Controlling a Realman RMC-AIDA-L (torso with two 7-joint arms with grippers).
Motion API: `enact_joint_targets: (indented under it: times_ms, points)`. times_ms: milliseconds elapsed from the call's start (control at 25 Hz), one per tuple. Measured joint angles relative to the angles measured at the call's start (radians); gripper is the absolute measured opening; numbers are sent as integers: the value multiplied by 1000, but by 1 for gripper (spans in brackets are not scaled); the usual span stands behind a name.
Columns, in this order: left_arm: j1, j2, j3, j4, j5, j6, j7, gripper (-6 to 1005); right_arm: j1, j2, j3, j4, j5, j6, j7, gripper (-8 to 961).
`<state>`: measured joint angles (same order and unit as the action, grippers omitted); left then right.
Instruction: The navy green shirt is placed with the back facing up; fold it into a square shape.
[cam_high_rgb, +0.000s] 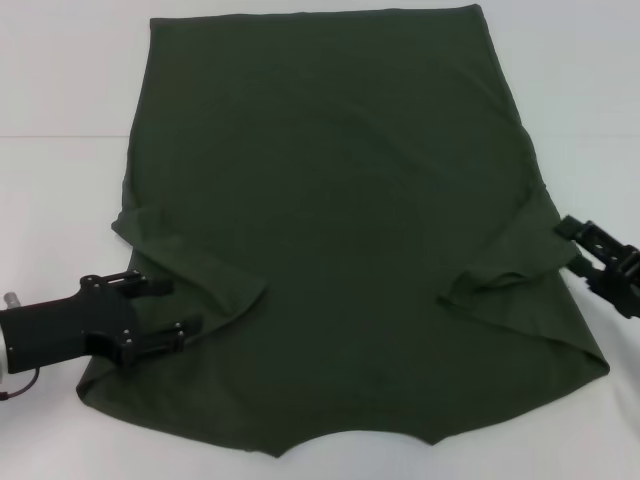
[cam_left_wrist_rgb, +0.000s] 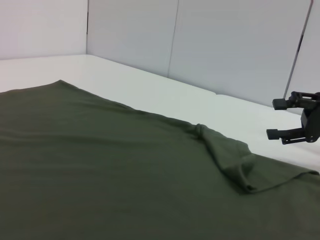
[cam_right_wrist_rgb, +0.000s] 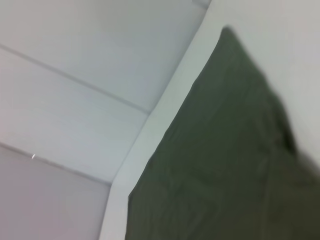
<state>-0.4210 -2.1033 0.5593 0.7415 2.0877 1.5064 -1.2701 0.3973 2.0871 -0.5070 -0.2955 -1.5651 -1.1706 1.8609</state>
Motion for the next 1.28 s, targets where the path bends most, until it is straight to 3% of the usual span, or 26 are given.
enact_joint_targets:
  times_ms: [360, 680, 1280]
  points:
    - [-5, -8, -3, 1, 0, -2, -5, 700, 0, -5, 41, -38, 2, 75, -36, 896]
    - [-13, 20, -4, -1, -1, 111, -8, 699, 24, -16, 31, -61, -5, 150, -37, 896]
    - [-14, 22, -9, 2, -2, 164, -6, 700, 63, -27, -47, -63, -6, 238, -76, 897]
